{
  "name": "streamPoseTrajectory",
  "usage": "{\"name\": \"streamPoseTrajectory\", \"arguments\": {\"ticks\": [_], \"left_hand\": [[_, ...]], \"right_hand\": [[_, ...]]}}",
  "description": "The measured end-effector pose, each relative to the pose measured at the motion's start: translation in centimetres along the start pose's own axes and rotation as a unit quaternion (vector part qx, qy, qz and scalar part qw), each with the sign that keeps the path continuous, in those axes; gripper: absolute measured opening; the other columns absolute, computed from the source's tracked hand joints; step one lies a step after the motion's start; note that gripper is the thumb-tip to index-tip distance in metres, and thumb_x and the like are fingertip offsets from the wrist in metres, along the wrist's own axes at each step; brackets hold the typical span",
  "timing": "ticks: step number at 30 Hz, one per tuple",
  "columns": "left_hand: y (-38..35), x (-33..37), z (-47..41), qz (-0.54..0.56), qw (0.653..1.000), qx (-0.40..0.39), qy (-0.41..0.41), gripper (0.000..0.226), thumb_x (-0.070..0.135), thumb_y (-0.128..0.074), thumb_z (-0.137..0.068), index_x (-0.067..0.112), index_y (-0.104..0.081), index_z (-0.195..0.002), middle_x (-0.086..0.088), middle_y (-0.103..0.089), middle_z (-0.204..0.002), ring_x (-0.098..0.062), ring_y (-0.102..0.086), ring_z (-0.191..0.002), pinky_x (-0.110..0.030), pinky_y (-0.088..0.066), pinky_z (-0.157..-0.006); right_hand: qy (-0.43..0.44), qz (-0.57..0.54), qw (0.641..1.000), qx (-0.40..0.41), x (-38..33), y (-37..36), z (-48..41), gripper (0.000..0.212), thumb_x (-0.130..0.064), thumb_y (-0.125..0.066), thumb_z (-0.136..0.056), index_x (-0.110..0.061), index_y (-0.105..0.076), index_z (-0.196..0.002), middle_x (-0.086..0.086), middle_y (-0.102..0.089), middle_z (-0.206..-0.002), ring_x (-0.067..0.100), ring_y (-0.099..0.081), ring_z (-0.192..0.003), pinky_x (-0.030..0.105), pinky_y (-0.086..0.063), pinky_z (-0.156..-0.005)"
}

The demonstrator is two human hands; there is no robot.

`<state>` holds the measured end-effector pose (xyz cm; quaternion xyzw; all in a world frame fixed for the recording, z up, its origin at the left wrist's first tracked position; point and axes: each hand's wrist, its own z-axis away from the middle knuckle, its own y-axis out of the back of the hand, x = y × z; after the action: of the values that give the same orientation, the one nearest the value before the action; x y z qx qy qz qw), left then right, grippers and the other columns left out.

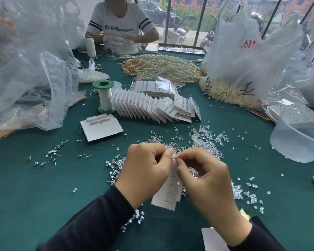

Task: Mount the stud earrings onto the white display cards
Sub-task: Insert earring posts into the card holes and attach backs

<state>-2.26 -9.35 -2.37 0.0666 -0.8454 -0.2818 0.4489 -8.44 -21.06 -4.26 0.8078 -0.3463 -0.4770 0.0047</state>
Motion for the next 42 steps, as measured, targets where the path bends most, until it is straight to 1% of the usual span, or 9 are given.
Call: {"name": "streamPoseTrajectory", "arguments": {"ticks": [6,15,17,20,23,26,29,32,42], "left_hand": [[-0.2,-0.3,0.2,0.012,1.0,0.007,-0.003,0.045,0.018,-0.059,-0.082,0.003,-0.042,-0.043,0.002,-0.03,-0.039,-0.013,-0.029,-0.042,-0.018,-0.02,-0.042],[-0.2,-0.4,0.1,0.032,0.999,0.001,0.012,0.049,0.014,-0.061,-0.082,0.014,-0.034,-0.041,0.006,-0.025,-0.039,-0.011,-0.027,-0.04,-0.017,-0.02,-0.041],[0.0,-0.2,-0.2,0.104,0.993,-0.05,0.037,0.049,0.027,-0.058,-0.086,0.006,-0.043,-0.044,0.003,-0.032,-0.039,-0.008,-0.027,-0.039,-0.018,-0.023,-0.041],[1.6,-0.4,-1.1,0.242,0.945,-0.164,0.149,0.053,0.048,-0.046,-0.085,0.004,-0.067,-0.065,-0.002,-0.06,-0.048,-0.01,-0.044,-0.037,-0.017,-0.034,-0.036],[3.8,-2.5,-2.1,0.024,0.985,-0.077,0.151,0.02,0.028,-0.057,-0.087,0.014,-0.07,-0.081,0.004,-0.069,-0.066,-0.001,-0.051,-0.046,-0.011,-0.041,-0.047],[6.1,-4.7,-3.0,-0.141,0.966,0.028,0.213,0.011,0.015,-0.064,-0.082,0.019,-0.071,-0.089,0.0,-0.069,-0.079,-0.002,-0.053,-0.061,-0.015,-0.038,-0.066],[7.1,-6.0,-3.1,-0.172,0.947,-0.052,0.266,0.017,0.019,-0.07,-0.076,0.017,-0.071,-0.093,-0.002,-0.067,-0.081,-0.012,-0.056,-0.073,-0.018,-0.038,-0.073],[6.5,-5.9,-2.8,-0.16,0.949,-0.113,0.246,0.024,0.029,-0.074,-0.073,0.02,-0.069,-0.095,0.003,-0.063,-0.082,-0.01,-0.058,-0.078,-0.018,-0.037,-0.071],[4.0,-5.5,-2.7,-0.243,0.952,-0.117,0.143,0.01,0.017,-0.064,-0.079,0.017,-0.075,-0.079,0.003,-0.071,-0.084,-0.012,-0.059,-0.082,-0.022,-0.043,-0.075]], "right_hand": [[0.024,0.023,0.999,-0.003,0.1,-0.1,0.1,0.009,-0.007,-0.064,-0.073,-0.014,-0.068,-0.076,-0.01,-0.064,-0.076,0.003,-0.061,-0.071,0.013,-0.048,-0.064],[0.045,0.038,0.998,-0.012,0.2,-0.3,0.3,0.009,-0.004,-0.063,-0.073,-0.011,-0.067,-0.075,-0.006,-0.063,-0.075,0.005,-0.06,-0.071,0.018,-0.05,-0.064],[0.053,0.03,0.998,-0.003,0.2,0.0,0.2,0.008,-0.003,-0.062,-0.075,-0.01,-0.065,-0.077,-0.005,-0.062,-0.076,0.005,-0.059,-0.072,0.018,-0.049,-0.065],[0.064,0.018,0.998,0.012,0.5,0.5,0.0,0.007,-0.004,-0.06,-0.078,-0.011,-0.062,-0.08,-0.005,-0.06,-0.08,0.007,-0.058,-0.076,0.022,-0.049,-0.069],[0.038,-0.007,0.999,0.029,1.0,1.1,-0.2,0.006,-0.007,-0.059,-0.081,-0.012,-0.061,-0.083,-0.003,-0.06,-0.09,0.014,-0.06,-0.089,0.031,-0.05,-0.079],[0.011,-0.051,0.997,0.059,1.1,1.4,-0.5,0.012,-0.008,-0.056,-0.082,-0.019,-0.059,-0.084,0.0,-0.058,-0.098,0.016,-0.061,-0.095,0.027,-0.05,-0.084],[-0.003,-0.097,0.993,0.069,0.9,1.4,-0.7,0.016,-0.009,-0.059,-0.086,-0.025,-0.058,-0.083,0.006,-0.057,-0.096,0.018,-0.061,-0.09,0.019,-0.048,-0.081],[-0.028,-0.104,0.993,0.047,0.7,1.5,-0.5,0.017,-0.007,-0.057,-0.084,-0.023,-0.059,-0.082,0.009,-0.058,-0.095,0.018,-0.061,-0.087,0.018,-0.048,-0.076],[-0.087,-0.106,0.99,0.014,0.2,1.5,-0.4,0.018,0.003,-0.058,-0.085,-0.014,-0.06,-0.081,0.004,-0.064,-0.08,0.011,-0.062,-0.074,0.015,-0.049,-0.066]]}}
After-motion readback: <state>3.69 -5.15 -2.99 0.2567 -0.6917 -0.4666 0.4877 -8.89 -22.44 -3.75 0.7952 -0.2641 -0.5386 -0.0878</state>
